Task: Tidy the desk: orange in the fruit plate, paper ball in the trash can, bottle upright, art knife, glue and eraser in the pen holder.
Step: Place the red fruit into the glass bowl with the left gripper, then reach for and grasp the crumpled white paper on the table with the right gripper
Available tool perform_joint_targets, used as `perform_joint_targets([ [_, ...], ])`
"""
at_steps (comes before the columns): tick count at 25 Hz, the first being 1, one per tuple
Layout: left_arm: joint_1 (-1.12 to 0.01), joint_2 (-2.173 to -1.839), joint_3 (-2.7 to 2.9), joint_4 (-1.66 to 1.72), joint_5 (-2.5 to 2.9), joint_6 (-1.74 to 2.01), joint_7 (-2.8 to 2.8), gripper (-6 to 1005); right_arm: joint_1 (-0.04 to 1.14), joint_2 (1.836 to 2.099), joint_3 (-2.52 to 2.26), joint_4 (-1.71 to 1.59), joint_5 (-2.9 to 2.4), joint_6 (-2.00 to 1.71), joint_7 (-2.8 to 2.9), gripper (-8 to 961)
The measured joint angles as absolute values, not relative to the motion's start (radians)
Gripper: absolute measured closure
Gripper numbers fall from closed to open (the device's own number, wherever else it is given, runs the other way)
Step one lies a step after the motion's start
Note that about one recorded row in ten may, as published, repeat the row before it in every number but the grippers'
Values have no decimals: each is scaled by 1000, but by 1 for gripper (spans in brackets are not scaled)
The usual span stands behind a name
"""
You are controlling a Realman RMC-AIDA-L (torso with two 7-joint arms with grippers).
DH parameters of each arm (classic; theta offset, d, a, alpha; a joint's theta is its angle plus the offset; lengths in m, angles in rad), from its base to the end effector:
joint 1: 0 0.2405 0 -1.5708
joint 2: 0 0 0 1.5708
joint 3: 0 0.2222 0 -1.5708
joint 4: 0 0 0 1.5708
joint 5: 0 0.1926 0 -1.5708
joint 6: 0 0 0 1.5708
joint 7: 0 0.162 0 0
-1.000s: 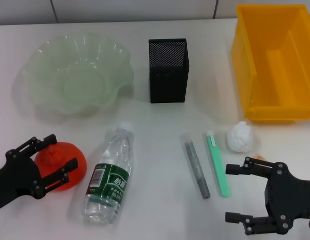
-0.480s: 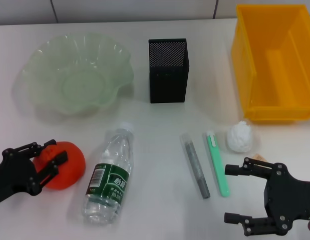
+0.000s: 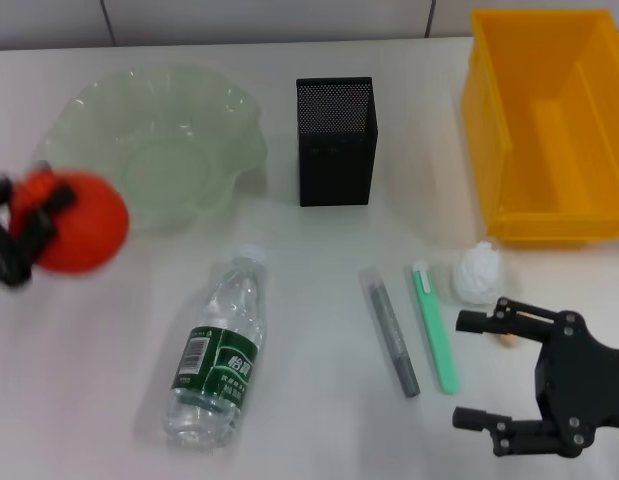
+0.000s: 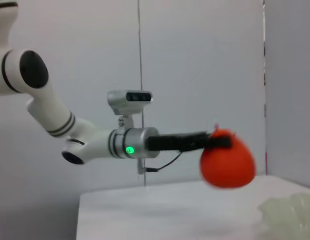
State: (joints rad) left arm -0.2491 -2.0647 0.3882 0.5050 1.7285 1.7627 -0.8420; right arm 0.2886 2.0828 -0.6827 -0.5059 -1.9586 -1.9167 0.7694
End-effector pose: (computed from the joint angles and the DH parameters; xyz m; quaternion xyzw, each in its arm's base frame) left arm -0.2762 0.2423 0.0559 -0.8457 -0.1306 -0.3765 0.3550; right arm 0.2397 0.1961 -0.0076 -0.9317 0.0426 0.3488 0.0921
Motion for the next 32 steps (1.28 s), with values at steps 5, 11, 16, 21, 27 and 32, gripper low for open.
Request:
perform_joint_targets([
  [5,-381,-2069,386,463,1650,1588,-879,803,291,2082,-641,-519,-1948,-1932,841,123],
  [11,-527,-2072,386,337,1616,1312,-858,820,299,2082,-611,-599,-1937,-1942,982,123],
  [16,-575,-2073,395,312,1620,1181,-851,805,334,2082,-617,-734,-1935,-1937,1196,123],
  [21,-553,-2072,405,323,1618,1189,-836,689,381,2083,-638,-927,-1940,-1927,1452,123],
  [27,-492,-2067,475,352,1624,1310,-843,427,418,2084,-770,-1260,-1977,-1915,1858,124],
  [32,-402,-2068,646,416,1625,1438,-865,224,495,2082,-904,-1507,-2156,-1910,2210,124],
])
